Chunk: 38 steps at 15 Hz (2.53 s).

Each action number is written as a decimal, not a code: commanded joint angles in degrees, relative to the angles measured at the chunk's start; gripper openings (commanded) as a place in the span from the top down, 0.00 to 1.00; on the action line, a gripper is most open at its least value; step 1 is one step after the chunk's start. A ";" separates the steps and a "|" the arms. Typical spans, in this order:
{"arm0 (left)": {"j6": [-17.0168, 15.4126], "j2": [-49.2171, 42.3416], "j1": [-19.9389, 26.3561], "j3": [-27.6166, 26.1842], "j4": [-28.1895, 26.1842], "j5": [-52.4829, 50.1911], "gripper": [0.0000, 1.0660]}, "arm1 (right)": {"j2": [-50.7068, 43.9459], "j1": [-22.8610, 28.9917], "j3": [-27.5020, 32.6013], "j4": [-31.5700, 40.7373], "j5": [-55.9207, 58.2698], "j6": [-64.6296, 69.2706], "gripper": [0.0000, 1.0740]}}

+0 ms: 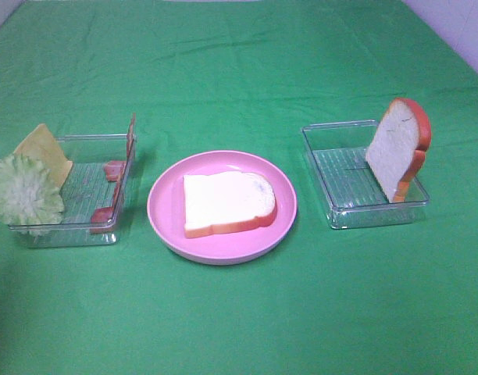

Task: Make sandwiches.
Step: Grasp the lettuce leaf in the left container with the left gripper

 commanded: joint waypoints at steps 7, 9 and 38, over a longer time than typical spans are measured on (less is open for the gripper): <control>4.07 35.41 -0.17 -20.40 1.38 7.16 0.24 | -1.32 0.17 0.11 -0.11 -0.06 -0.23 0.29; 6.36 41.65 -0.17 -24.35 1.32 9.00 0.24 | -1.32 0.17 0.11 -0.11 -0.06 -0.23 0.29; 12.89 60.45 -0.17 -27.85 -7.22 -4.35 0.89 | -1.32 0.17 0.17 -0.23 -0.06 0.23 0.29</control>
